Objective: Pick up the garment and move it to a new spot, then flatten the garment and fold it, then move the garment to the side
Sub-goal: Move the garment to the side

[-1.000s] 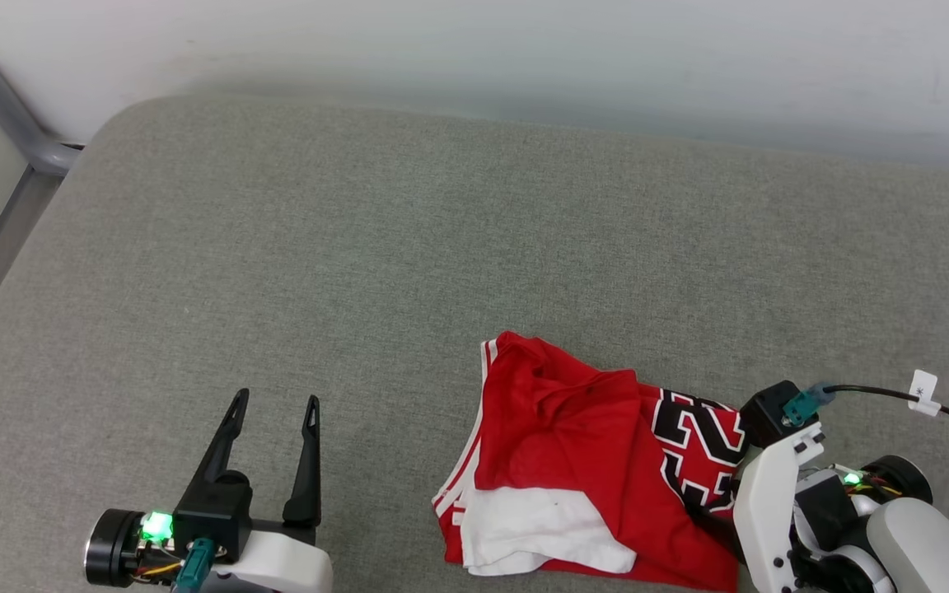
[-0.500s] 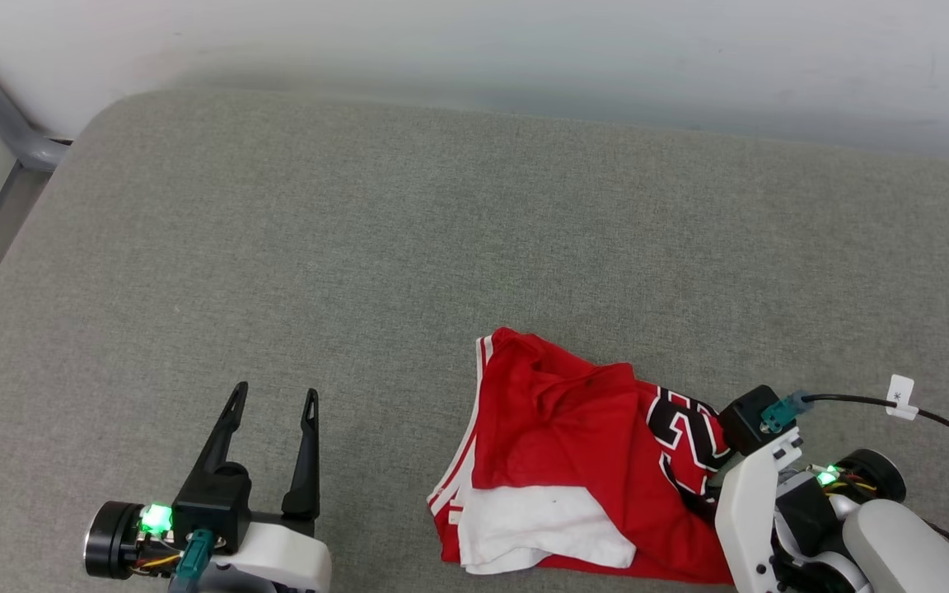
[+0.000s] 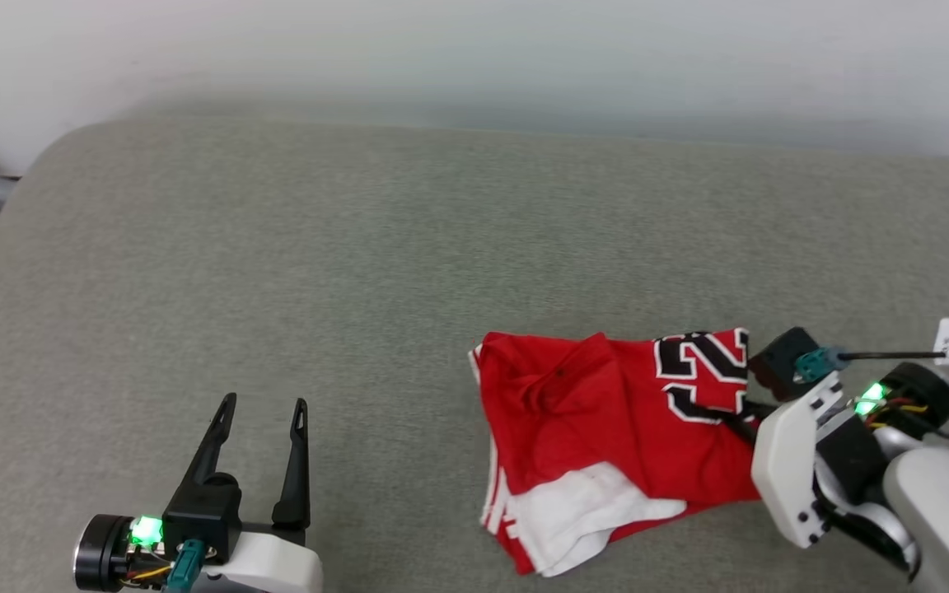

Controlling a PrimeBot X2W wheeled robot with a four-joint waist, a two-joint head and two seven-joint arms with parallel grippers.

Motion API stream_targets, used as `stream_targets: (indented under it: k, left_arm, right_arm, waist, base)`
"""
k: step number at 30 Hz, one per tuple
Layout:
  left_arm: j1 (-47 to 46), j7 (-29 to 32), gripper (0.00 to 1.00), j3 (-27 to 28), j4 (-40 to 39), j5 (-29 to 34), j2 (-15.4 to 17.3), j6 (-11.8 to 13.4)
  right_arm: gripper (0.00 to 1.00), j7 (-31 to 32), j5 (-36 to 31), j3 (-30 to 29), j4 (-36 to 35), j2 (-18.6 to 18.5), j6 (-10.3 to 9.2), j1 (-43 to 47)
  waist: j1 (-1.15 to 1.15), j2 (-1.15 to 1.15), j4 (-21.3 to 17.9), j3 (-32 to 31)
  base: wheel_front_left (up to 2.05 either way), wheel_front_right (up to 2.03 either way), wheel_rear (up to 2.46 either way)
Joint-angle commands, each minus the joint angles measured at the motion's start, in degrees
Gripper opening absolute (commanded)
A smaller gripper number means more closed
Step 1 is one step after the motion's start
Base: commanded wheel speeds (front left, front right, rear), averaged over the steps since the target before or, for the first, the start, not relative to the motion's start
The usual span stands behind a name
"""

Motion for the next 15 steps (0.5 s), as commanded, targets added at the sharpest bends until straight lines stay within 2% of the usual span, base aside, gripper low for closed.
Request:
stream_targets:
  k: [1, 9, 15]
  left_arm:
    - [0.16, -0.12, 1.0, 0.19, -0.26, 0.09, 0.13, 0.18]
    - [-1.33, -0.12, 1.0, 1.08, -2.94, 0.38, 0.4, 0.89]
    - [-2.75, -0.12, 1.0, 2.84, -5.72, 0.56, 1.27, 1.71]
  right_arm:
    - [0.0, -0.02, -0.17, -0.24, -0.43, -0.87, -0.11, -1.09]
    - [0.0, 0.41, -1.92, -2.81, -2.6, -5.46, -0.11, -3.81]
    - [0.0, -0.24, -3.73, -6.81, -2.47, -7.1, -0.1, -5.89]
  waist:
    - [0.0, 0.0, -1.63, 0.18]
    - [0.0, 0.0, -8.73, 3.78]
    - [0.0, 0.0, -13.49, 7.88]
  base:
    - [0.0, 0.0, 0.0]
    - [0.0, 0.0, 0.0]
    - [0.0, 0.0, 0.0]
